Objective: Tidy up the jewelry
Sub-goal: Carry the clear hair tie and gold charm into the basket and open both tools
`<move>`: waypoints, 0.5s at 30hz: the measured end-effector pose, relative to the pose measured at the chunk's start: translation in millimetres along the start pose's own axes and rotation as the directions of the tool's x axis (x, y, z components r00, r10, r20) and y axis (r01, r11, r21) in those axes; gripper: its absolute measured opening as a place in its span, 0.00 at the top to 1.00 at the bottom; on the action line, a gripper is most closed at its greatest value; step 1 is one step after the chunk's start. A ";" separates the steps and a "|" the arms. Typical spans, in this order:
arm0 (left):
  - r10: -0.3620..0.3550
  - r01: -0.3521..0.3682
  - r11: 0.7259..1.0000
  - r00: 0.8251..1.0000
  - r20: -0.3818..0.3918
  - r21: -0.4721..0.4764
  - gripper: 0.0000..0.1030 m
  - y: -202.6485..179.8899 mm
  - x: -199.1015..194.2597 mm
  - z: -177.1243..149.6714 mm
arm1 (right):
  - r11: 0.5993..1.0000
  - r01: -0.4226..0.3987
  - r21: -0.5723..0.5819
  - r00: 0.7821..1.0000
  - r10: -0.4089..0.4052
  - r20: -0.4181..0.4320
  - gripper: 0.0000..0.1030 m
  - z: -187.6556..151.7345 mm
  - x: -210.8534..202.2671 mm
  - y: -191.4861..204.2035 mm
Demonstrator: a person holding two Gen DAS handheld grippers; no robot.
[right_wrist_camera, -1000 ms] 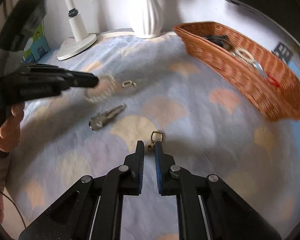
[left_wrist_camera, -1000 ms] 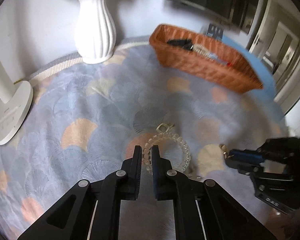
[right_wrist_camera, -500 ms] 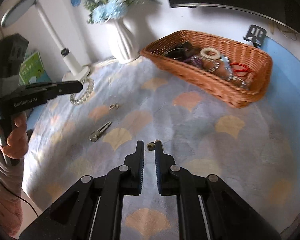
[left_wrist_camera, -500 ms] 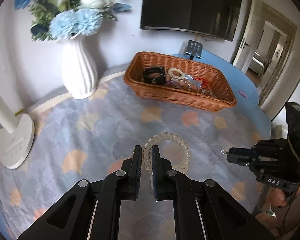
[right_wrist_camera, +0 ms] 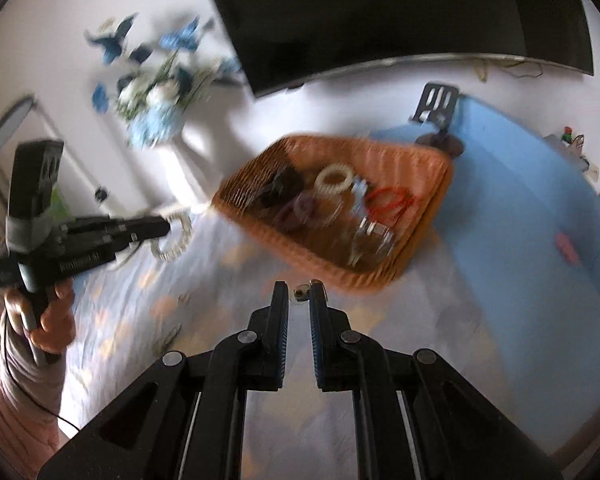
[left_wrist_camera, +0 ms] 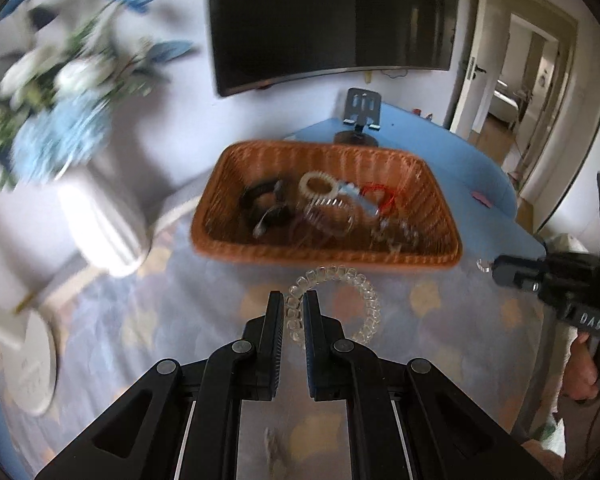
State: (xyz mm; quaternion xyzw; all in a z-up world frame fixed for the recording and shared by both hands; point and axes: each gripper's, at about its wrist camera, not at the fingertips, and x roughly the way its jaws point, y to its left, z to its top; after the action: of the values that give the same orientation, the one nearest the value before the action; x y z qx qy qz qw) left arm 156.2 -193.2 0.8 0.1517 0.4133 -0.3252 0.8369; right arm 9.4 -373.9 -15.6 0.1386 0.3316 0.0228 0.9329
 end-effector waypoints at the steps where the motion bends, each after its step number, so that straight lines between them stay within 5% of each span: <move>1: 0.001 -0.001 1.000 1.000 0.005 0.013 0.91 -5.4 5.4 9.1 | 1.000 0.005 0.003 1.000 -0.005 0.010 0.89 7.8 0.1 -2.3; 7: 0.006 -0.006 0.999 1.000 -0.005 0.050 0.91 -30.3 46.4 47.9 | 0.998 0.042 0.039 0.999 -0.043 0.015 0.89 57.8 28.3 -29.2; 15: -0.080 0.076 0.996 0.988 -0.129 -0.036 0.91 -40.8 119.4 67.2 | 0.990 0.047 0.136 0.999 -0.043 -0.032 0.89 82.2 76.3 -81.3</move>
State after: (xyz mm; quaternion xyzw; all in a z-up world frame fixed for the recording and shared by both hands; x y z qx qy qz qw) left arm 222.0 -308.7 -51.8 0.1435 0.4776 -0.3407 0.7970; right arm 116.2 -461.7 -23.7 0.1944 0.3488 -0.0188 0.9166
